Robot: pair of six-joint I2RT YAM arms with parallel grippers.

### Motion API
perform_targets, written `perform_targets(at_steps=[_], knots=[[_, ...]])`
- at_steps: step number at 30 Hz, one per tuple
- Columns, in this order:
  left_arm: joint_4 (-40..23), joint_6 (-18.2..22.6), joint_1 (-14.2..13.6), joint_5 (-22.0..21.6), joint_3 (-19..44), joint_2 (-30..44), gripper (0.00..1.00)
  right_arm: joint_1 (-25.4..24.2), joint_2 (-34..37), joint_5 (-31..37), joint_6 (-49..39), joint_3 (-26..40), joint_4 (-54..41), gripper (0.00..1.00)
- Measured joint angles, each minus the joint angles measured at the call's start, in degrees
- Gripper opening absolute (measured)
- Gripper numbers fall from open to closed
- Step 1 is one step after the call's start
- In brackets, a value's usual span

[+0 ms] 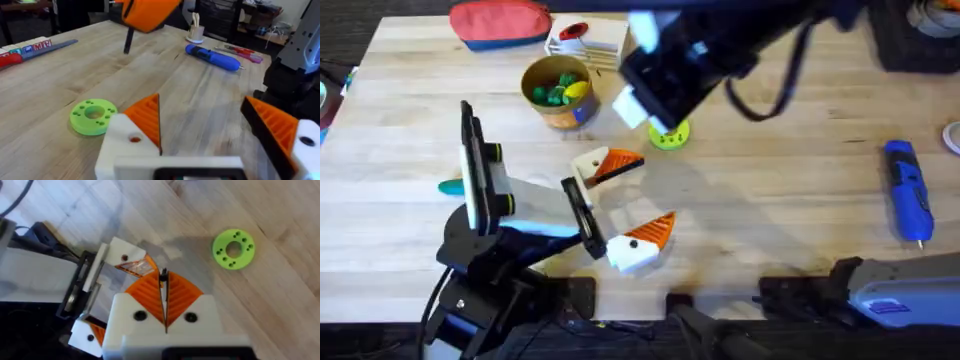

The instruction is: Pick up the gripper from the table and insert it into the empty holder that is missing its gripper. Then pick up a screw, insert it into the mounting hole, and use the screwdriver to tighten it. Finally, clean up the table by picking up the vegetable and placing it into the bucket.

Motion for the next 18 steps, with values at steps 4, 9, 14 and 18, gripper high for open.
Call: perform_targets(at_steps=[4, 9, 14, 18], knots=[[0.00, 0.00, 0.00, 0.00, 0.00, 0.00, 0.986, 3.36, 4.54, -0.17, 0.24, 2.82, -0.23, 0.004], [0.00, 0.00, -0.01, 0.00, 0.00, 0.00, 0.986, 5.87, 5.54, -1.48, 0.46, 3.33, -0.20, 0.004], [0.00, 0.00, -0.01, 0.00, 0.00, 0.00, 0.986, 6.82, 5.54, -3.30, 0.46, 3.80, 0.25, 0.004], [0.00, 0.00, -0.01, 0.00, 0.00, 0.00, 0.986, 6.84, 5.74, -3.59, 0.46, 3.83, 0.25, 0.004]])
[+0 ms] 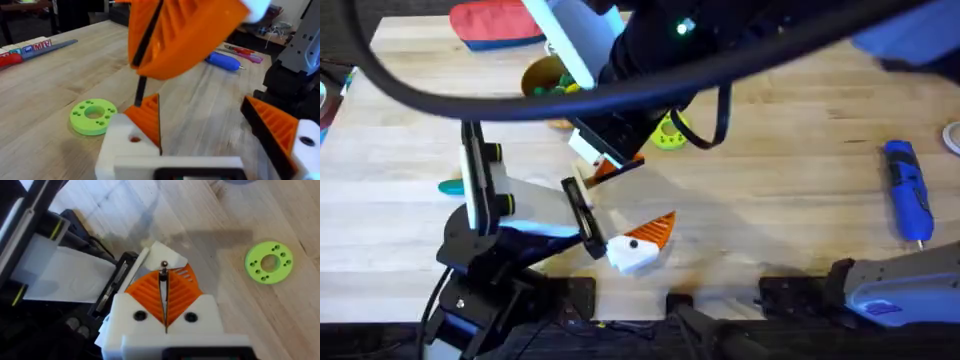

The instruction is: Pick up the gripper from the table and insert it into the empty holder that is missing its gripper. Then pick up a screw, insert it into the mounting hole, and use the screwdriver to tighten it. Finally, clean up the table by picking up the vegetable and placing it into the bucket.

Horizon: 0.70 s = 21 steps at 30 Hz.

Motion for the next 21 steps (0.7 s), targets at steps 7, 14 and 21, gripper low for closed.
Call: perform_targets(at_steps=[7, 14, 21], knots=[[0.01, 0.00, 0.00, 0.00, 0.00, 0.00, 0.986, 0.00, 1.81, -0.27, 0.02, 0.09, -0.87, 0.004], [0.02, 0.00, 0.00, 0.00, 0.00, 0.00, 0.986, 0.00, 2.00, -0.65, 0.17, 0.09, -0.87, 0.004], [0.02, 0.00, 0.00, 0.00, 0.00, 0.00, 0.985, 0.00, 2.74, -0.67, 0.17, 0.13, -0.85, 0.004]])
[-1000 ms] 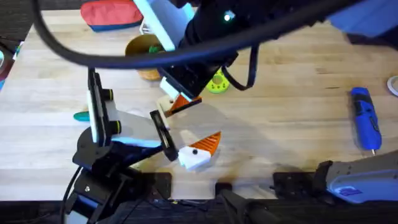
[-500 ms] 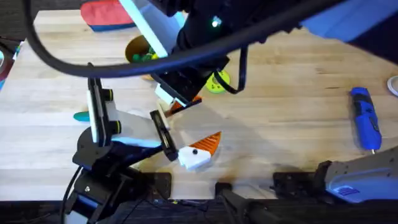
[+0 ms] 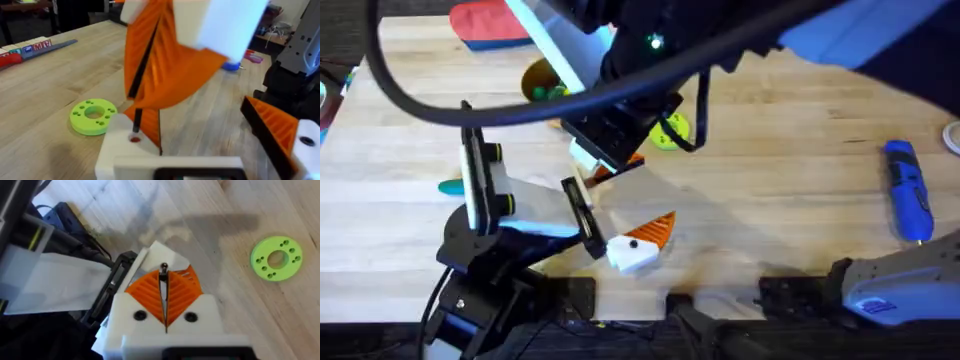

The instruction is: Pick up the gripper from the table and insert it into the empty holder that is missing its gripper. Then pick up a screw, insert it into the mounting hole, and use the screwdriver to tighten it. Finally, clean up the table by picking up the vegetable and placing it into the bucket.

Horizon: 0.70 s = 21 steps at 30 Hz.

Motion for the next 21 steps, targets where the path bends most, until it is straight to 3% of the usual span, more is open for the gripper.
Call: perform_targets(at_steps=[21], knots=[[-0.02, -0.05, 0.00, 0.00, 0.00, 0.00, 0.986, 0.00, 2.43, -0.27, 0.00, 0.02, -0.65, 0.004]])
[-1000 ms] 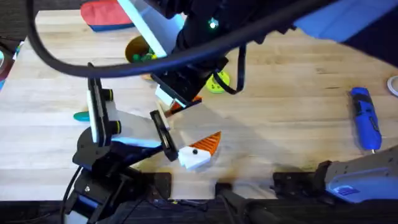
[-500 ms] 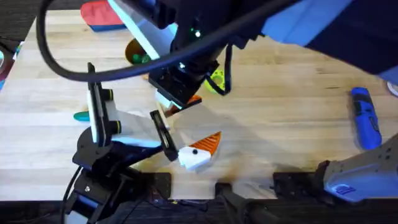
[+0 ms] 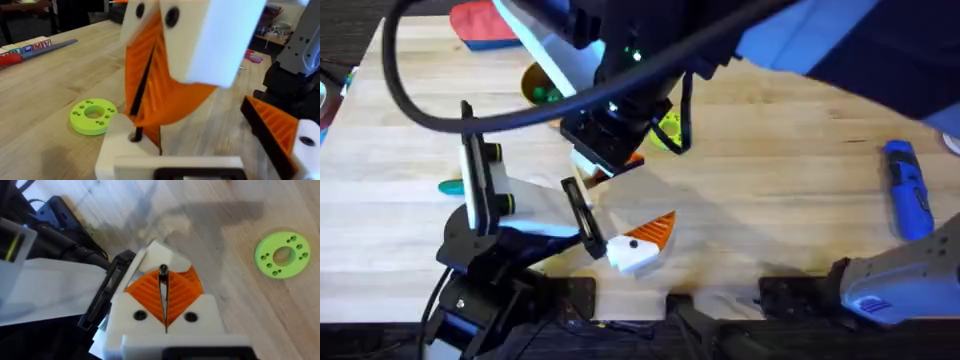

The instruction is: Pick up the gripper from the table and insert it into the empty holder that is missing its gripper. Then pick up a screw, insert it into the mounting hole, and use the screwdriver to tighten it. Finally, clean up the table by picking up the vegetable and placing it into the bucket.

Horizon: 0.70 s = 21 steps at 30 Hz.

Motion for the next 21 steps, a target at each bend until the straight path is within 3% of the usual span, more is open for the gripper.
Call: perform_targets(at_steps=[17, 18, 21], knots=[[0.00, 0.00, 0.02, 0.00, 0.00, -0.01, 0.986, -0.47, 0.22, -2.28, 0.00, 0.00, -0.25, 0.004], [0.00, -0.01, 0.00, 0.00, 0.00, -0.02, 0.986, -0.53, 0.22, -2.33, 0.07, 0.00, -0.25, 0.033], [0.00, -0.02, 0.00, 0.00, 0.00, -0.02, 0.985, -0.70, 0.22, -2.66, 0.18, 0.00, -0.25, 0.244]])
